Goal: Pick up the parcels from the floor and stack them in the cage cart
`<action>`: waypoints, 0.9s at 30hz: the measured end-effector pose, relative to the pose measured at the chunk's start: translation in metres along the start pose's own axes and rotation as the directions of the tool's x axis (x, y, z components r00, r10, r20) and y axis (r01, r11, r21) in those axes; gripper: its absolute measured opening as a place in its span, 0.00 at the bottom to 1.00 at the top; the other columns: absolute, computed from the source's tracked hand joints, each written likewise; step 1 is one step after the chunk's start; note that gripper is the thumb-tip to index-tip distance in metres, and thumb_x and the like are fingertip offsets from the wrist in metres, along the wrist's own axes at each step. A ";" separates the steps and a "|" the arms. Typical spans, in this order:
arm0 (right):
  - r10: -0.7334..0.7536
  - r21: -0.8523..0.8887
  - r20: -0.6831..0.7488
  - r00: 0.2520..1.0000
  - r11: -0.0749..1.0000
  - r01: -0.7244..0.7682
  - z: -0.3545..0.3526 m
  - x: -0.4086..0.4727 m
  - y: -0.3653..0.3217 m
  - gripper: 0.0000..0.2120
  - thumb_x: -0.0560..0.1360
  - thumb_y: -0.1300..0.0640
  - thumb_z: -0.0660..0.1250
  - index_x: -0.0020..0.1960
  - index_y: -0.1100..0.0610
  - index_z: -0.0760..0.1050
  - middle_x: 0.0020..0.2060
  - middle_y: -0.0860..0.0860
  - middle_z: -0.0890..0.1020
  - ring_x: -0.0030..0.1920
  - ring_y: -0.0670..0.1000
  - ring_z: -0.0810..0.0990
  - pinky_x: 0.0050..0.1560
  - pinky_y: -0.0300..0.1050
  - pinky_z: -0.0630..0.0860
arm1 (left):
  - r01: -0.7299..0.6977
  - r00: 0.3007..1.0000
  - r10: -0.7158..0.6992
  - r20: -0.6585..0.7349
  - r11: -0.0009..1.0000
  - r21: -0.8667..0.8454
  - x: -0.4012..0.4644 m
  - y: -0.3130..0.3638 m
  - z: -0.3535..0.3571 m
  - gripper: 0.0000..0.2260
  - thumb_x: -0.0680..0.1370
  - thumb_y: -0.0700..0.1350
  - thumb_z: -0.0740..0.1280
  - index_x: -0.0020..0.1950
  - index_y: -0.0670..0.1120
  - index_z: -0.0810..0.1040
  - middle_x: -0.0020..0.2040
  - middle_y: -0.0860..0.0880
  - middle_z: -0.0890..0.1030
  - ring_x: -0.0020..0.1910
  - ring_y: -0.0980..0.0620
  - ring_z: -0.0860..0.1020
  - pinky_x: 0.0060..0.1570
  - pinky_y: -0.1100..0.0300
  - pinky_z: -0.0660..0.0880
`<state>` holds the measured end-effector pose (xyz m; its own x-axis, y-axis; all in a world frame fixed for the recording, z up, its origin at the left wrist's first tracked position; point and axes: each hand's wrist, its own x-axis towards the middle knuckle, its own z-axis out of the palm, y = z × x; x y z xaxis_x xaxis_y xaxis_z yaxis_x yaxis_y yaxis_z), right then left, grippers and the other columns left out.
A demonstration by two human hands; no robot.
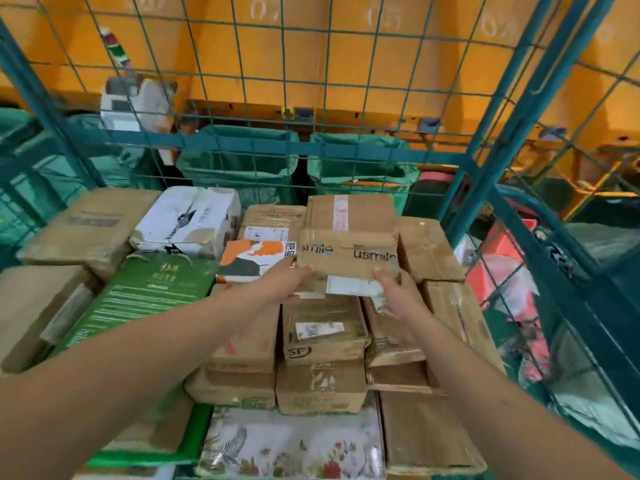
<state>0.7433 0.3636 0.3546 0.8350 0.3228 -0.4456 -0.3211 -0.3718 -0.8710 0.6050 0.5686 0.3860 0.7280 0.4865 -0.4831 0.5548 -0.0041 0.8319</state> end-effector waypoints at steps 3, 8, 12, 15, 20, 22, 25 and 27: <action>0.004 0.029 -0.029 1.000 1.000 -0.003 0.009 0.025 -0.002 0.40 0.77 0.39 0.70 0.82 0.48 0.56 0.75 0.49 0.70 0.71 0.56 0.72 0.72 0.62 0.72 | 0.056 0.998 -0.056 0.024 0.998 -0.036 0.008 0.000 -0.001 0.23 0.79 0.55 0.71 0.70 0.56 0.67 0.63 0.51 0.79 0.54 0.51 0.78 0.54 0.53 0.80; 0.185 0.049 0.094 0.978 0.981 -0.190 0.026 0.033 0.021 0.44 0.75 0.40 0.73 0.83 0.47 0.52 0.77 0.50 0.67 0.73 0.58 0.71 0.68 0.59 0.75 | 0.101 0.994 -0.104 0.029 0.991 0.084 0.007 -0.020 0.006 0.38 0.79 0.54 0.72 0.83 0.57 0.53 0.74 0.47 0.71 0.58 0.48 0.76 0.60 0.50 0.78; 0.179 0.066 0.194 0.965 0.979 -0.195 0.026 0.028 0.028 0.43 0.75 0.43 0.73 0.82 0.39 0.52 0.77 0.49 0.68 0.70 0.57 0.74 0.54 0.49 0.80 | 0.130 0.991 -0.131 0.010 0.989 0.071 0.008 -0.025 0.007 0.38 0.81 0.53 0.70 0.84 0.55 0.52 0.79 0.45 0.66 0.57 0.49 0.76 0.63 0.48 0.77; 0.153 0.072 0.185 0.971 0.983 -0.169 0.025 0.016 0.024 0.40 0.79 0.45 0.70 0.82 0.40 0.51 0.78 0.49 0.66 0.72 0.57 0.73 0.61 0.51 0.79 | 0.128 0.992 -0.128 0.008 0.991 0.036 -0.002 -0.025 0.010 0.33 0.82 0.51 0.69 0.83 0.54 0.57 0.76 0.46 0.70 0.62 0.48 0.74 0.61 0.50 0.76; 0.139 -0.047 0.270 0.953 0.990 -0.131 0.027 -0.016 0.020 0.27 0.83 0.47 0.66 0.79 0.50 0.62 0.71 0.50 0.71 0.67 0.54 0.74 0.69 0.52 0.75 | 0.147 0.989 -0.147 -0.013 0.978 0.147 -0.025 -0.036 0.004 0.31 0.82 0.55 0.68 0.82 0.54 0.59 0.78 0.48 0.67 0.71 0.46 0.71 0.64 0.53 0.74; 0.125 -0.069 0.297 0.947 0.992 -0.109 0.032 -0.036 0.012 0.23 0.83 0.48 0.66 0.75 0.52 0.67 0.69 0.51 0.73 0.65 0.53 0.76 0.66 0.50 0.77 | 0.144 0.989 -0.141 -0.032 0.975 0.168 -0.041 -0.039 -0.004 0.31 0.82 0.56 0.68 0.82 0.55 0.60 0.80 0.48 0.64 0.72 0.44 0.71 0.67 0.50 0.74; 0.115 -0.123 0.326 0.938 0.989 -0.078 0.045 -0.064 0.009 0.18 0.83 0.48 0.66 0.70 0.53 0.70 0.66 0.52 0.76 0.60 0.53 0.80 0.62 0.49 0.79 | 0.126 0.991 -0.115 -0.073 0.976 0.176 -0.075 -0.042 -0.016 0.25 0.84 0.53 0.65 0.80 0.54 0.64 0.79 0.49 0.65 0.70 0.45 0.72 0.65 0.52 0.76; 0.102 -0.138 0.363 0.926 0.989 -0.054 0.061 -0.087 0.010 0.15 0.84 0.50 0.65 0.68 0.54 0.71 0.65 0.52 0.77 0.60 0.54 0.80 0.66 0.50 0.78 | 0.107 0.992 -0.093 -0.080 0.977 0.186 -0.105 -0.046 -0.026 0.22 0.85 0.50 0.62 0.79 0.52 0.66 0.80 0.50 0.62 0.69 0.46 0.73 0.66 0.52 0.75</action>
<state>0.6403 0.3845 0.3721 0.5784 0.5772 -0.5765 -0.3011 -0.5058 -0.8084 0.4921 0.5407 0.4055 0.6385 0.5534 -0.5350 0.6945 -0.1145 0.7103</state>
